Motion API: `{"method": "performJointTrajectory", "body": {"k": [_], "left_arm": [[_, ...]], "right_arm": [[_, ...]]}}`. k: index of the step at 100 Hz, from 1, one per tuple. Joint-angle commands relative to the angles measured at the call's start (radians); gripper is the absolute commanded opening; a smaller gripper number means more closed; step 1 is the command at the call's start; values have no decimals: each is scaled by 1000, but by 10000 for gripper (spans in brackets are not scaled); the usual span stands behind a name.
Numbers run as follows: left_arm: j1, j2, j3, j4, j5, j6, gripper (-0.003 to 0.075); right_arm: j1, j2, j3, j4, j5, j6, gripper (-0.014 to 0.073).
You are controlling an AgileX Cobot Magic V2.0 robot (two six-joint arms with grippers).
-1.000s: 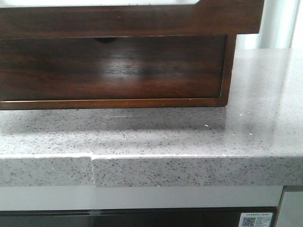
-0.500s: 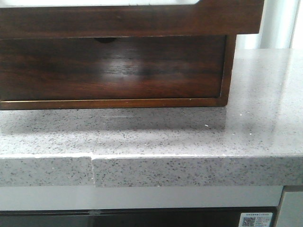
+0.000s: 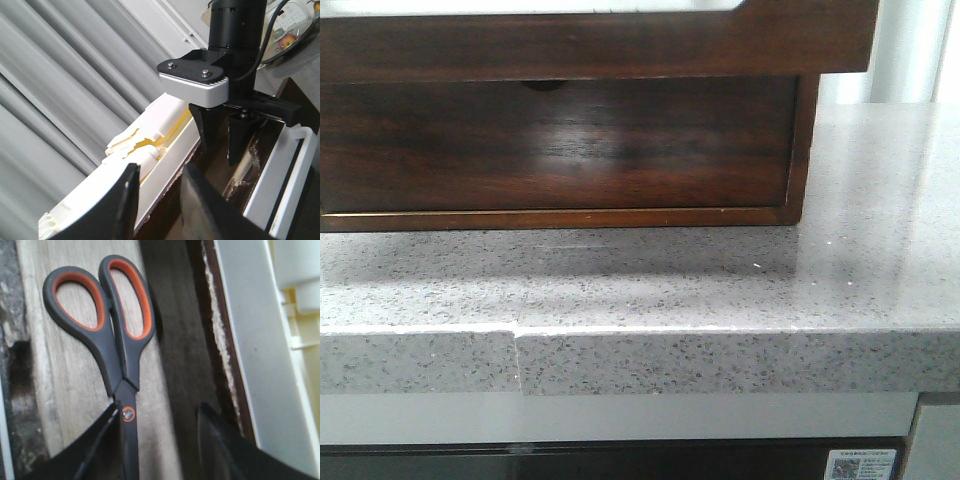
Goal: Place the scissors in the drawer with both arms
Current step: 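Lower the scissors into the open drawer and open the right gripper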
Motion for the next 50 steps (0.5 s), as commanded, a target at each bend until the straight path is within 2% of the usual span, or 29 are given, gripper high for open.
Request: {"method": "performJointTrajectory", "body": {"k": [1,19,28,37,50], "left_arm": [[-5,6,-25,-42,-34,-16,185],[-5,5,-25,-87,-34,-16,176],[-5,-8,-25,-113,-36,-16,94],[-5,-34,-25,-157,-36,-16,-19],[-5,-81,-25,-248,-34,-16,-22]], "right_arm": [[-3,-55,-31,-18,12,37,278],[-3,-121,-31,-33,34,90,52],[-3,-165,-31,-33,34,105,-59],[-3,-212,-31,-33,34,147,-60],[-3,-277,-31,-33,55,228,-61]]}}
